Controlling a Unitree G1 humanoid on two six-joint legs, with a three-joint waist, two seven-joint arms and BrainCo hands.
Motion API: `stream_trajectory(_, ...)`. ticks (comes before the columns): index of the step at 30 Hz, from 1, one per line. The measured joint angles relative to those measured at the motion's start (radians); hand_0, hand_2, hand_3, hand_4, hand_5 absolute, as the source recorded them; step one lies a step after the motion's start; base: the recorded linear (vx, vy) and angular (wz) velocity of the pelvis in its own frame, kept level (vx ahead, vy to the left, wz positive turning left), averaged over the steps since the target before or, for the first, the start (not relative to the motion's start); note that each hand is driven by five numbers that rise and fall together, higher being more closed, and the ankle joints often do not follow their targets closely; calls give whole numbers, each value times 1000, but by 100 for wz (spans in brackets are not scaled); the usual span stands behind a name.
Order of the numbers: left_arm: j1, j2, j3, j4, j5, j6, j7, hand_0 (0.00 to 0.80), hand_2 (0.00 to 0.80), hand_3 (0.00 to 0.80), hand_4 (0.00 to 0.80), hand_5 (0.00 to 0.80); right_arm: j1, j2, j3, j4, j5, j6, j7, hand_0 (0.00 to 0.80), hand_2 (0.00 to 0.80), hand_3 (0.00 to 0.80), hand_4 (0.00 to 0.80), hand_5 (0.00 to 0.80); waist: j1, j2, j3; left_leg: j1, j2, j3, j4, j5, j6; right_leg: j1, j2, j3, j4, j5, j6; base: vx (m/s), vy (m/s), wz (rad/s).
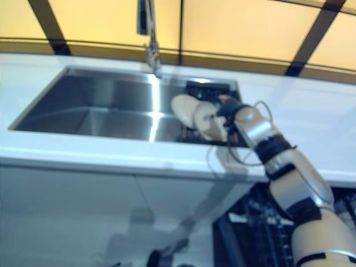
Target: Take plates into dishwasher
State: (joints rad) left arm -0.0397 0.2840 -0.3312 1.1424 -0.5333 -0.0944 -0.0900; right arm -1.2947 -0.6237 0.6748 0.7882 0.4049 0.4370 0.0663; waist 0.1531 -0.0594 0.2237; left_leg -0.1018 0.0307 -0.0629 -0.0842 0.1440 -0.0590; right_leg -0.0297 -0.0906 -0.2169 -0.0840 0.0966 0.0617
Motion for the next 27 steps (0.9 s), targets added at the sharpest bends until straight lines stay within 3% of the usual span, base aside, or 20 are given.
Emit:
stream_trajectory(16, -2, -1, 0, 0, 0, -3, 16, 0, 0, 0, 0, 0, 1, 37, 1, 1, 0, 25, 4, 0, 0, 0, 0, 0, 0, -2, -2, -1, 0, 1, 0, 0, 0, -2, 1, 1, 0, 0, 0, 0, 0, 0)
stream_trajectory(27, -3, -2, 0, -17, -3, -51, 77, 0, 0, 0, 0, 0, 7, 69, 2, 18, -2, 50, 32, 0, 0, 0, 0, 0, 2, -2, -2, -16, -1, 1, 1, 2, 2, -17, 2, 1, 0, 1, 0, -14, -2, 0)
